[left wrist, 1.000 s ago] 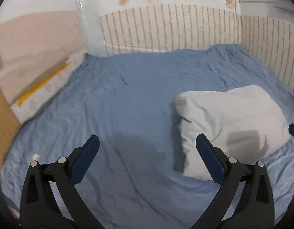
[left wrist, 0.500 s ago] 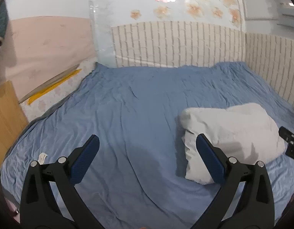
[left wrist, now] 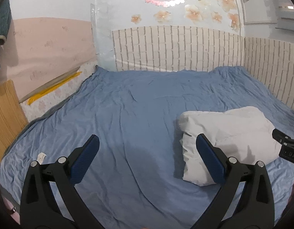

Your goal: Fold large clothes

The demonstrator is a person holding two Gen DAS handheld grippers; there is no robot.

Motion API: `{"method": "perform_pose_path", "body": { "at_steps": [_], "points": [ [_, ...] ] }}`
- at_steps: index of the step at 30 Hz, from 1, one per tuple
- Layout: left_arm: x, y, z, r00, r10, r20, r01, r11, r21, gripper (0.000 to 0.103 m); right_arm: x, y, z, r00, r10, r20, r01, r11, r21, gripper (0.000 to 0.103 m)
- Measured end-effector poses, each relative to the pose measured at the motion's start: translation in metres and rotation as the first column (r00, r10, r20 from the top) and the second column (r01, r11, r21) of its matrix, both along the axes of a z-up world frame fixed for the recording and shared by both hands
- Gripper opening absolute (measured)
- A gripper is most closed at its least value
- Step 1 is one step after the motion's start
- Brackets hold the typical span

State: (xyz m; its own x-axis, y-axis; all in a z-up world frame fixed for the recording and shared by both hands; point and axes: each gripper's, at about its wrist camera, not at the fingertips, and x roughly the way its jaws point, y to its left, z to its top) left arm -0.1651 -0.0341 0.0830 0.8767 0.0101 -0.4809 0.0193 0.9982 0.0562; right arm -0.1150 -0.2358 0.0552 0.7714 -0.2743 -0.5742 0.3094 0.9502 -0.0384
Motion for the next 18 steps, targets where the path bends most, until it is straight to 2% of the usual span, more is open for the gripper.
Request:
{"method": "perform_pose_path", "body": {
  "at_steps": [6,18],
  "points": [
    [0.0071,0.0031,-0.0037,1.000,0.007,-0.026,-0.007,1.000,-0.015,0.100,0.0034,-0.0024,-0.0052,1.000,-0.010,-0.008,0.010,1.000,-0.001,0.101],
    [0.0088,-0.0024,-0.0070,1.000,0.007,-0.025,-0.008,1.000,-0.006,0.100,0.0050,0.0003,-0.0099,1.000,-0.018,-0.008,0.018,1.000,-0.006,0.101]
  ]
}}
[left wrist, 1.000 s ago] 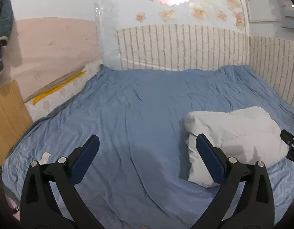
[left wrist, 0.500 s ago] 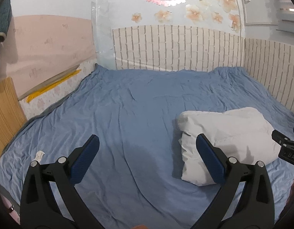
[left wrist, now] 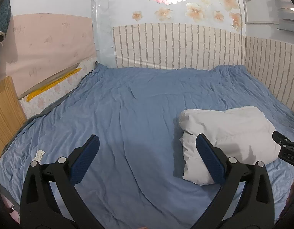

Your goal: Fold large clothes

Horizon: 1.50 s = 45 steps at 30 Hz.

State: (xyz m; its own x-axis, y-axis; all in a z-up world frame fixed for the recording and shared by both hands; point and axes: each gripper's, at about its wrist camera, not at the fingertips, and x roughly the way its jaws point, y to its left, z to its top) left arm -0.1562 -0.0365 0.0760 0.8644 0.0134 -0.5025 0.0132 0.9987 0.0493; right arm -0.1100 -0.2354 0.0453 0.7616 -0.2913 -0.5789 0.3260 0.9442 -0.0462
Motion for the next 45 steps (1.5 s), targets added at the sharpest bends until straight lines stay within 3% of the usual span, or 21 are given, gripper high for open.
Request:
{"method": "perform_pose_path", "body": {
  "at_steps": [45],
  "points": [
    [-0.002,-0.013,-0.013,1.000,0.010,-0.026,-0.010,1.000,0.005,0.100,-0.002,-0.001,0.002,0.999,-0.035,0.014,0.035,0.999,0.001,0.101]
  ]
}}
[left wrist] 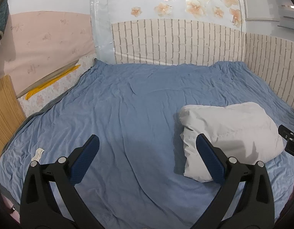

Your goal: Fold large clothes

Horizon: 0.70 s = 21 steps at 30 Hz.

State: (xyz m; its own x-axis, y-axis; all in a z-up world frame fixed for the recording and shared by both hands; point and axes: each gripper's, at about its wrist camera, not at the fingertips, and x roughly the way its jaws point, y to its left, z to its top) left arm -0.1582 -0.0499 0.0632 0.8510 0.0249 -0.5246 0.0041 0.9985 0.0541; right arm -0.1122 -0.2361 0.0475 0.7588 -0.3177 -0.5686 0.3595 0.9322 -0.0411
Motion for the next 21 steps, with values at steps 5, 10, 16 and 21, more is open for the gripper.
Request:
{"method": "perform_pose_path", "body": {
  "at_steps": [5,10,16,21],
  "points": [
    [-0.0001,0.0004,-0.0009,1.000,0.001,0.001,-0.001,1.000,0.002,0.100,-0.0002,0.0015,0.0015,1.000,0.000,0.001,0.000,1.000,-0.005,0.101],
    [-0.0012,0.0003,-0.0011,1.000,0.000,0.003,-0.001,1.000,0.005,0.100,-0.0010,0.0016,0.0035,1.000,0.000,0.000,0.000,1.000,-0.003,0.101],
    [-0.0023,0.0010,-0.0015,1.000,0.000,-0.003,0.000,1.000,-0.002,0.100,-0.0012,0.0021,0.0036,1.000,-0.001,-0.001,0.001,1.000,-0.004,0.101],
    [-0.0041,-0.0022,-0.0006,1.000,-0.008,0.010,0.008,1.000,0.017,0.100,-0.0019,0.0026,0.0027,1.000,-0.003,-0.003,0.003,1.000,-0.001,0.101]
  ]
}}
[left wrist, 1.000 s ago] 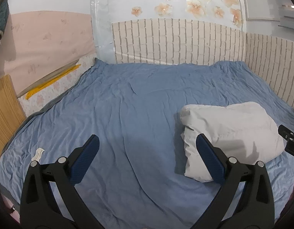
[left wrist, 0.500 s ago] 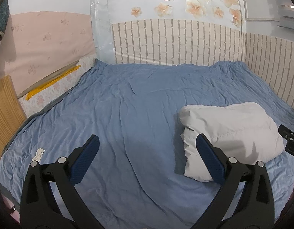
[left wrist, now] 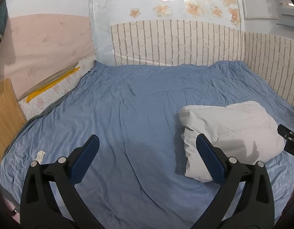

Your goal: Fold large clothes

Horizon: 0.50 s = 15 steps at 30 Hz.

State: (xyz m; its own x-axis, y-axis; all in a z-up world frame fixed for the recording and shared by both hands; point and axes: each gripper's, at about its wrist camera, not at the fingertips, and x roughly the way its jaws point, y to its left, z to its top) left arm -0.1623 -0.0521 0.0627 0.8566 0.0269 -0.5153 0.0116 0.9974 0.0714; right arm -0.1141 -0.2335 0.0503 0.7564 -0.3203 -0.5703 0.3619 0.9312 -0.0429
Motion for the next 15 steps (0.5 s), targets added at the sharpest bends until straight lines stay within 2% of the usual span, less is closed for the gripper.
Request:
{"method": "perform_pose_path", "body": {
  "at_steps": [15],
  "points": [
    [0.0027,0.0034,-0.0015,1.000,0.002,-0.012,-0.002,1.000,-0.010,0.100,0.0007,-0.0031,-0.0034,1.000,-0.002,-0.003,0.002,1.000,-0.002,0.101]
  ]
}}
